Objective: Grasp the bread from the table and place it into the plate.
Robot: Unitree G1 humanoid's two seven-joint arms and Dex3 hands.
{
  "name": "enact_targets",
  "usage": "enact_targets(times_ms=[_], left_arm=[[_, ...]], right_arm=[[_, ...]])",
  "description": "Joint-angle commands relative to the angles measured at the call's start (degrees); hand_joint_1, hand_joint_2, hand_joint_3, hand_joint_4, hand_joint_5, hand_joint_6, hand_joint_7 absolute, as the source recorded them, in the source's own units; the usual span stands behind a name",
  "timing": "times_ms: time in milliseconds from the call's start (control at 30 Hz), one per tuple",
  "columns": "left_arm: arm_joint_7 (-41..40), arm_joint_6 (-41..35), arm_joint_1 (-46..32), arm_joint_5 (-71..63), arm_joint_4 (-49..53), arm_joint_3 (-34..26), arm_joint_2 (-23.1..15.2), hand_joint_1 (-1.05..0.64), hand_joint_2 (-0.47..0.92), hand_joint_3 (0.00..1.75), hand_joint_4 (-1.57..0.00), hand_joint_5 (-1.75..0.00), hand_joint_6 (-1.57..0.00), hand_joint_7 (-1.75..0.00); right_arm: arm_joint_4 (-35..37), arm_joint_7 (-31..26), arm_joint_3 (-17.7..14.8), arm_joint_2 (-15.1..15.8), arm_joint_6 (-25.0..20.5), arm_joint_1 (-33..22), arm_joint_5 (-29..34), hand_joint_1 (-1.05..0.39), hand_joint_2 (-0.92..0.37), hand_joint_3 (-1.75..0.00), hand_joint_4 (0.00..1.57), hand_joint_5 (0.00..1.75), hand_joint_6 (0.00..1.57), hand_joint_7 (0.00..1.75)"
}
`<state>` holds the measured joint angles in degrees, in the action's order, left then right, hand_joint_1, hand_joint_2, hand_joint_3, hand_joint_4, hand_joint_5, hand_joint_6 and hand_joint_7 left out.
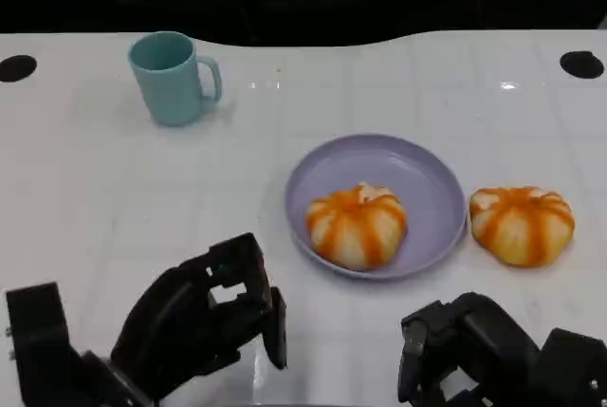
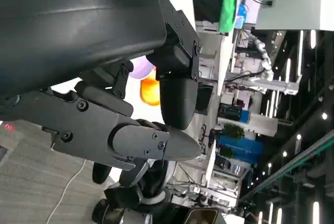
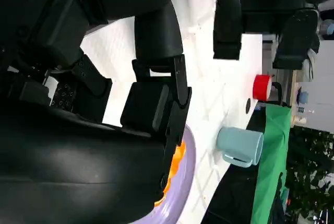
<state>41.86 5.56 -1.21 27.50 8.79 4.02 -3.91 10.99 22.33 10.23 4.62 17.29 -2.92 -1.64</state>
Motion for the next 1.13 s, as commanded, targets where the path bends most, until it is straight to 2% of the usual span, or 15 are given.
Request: enact_targets(times_ms=[33,500,1133], left_arm=[[0.0,-1.8,-1.8,0.4,-2.0,-0.6,0.0,-0.60,0.92,0.22,-0.81,-1.75,-0.58,-1.75],[0.2,-0.6,-2.5,-2.0,0.6,-0.6,1.4,-0.61,0.92,0.23,-0.86,-1.75,-0.64,-1.75],[1.5,-0.3,-1.9,-2.0,2.8,-1.0,1.1,-0.63,0.92,0.19,-0.86,-1.75,-0.66,-1.75]], right_arm=[[-0.6,0.2,-0.4,0.3,-1.0,-0.2,-1.0,-1.05,-0.14,-1.30,1.55,1.31,1.57,1.09],[0.1,0.6,-1.0,0.7,-1.5,0.5,-0.9,-1.05,-0.13,-1.33,1.55,1.31,1.57,1.07],[1.9,1.1,-1.5,0.6,0.8,1.2,-0.6,-1.05,-0.16,-1.30,1.54,1.30,1.57,1.05]])
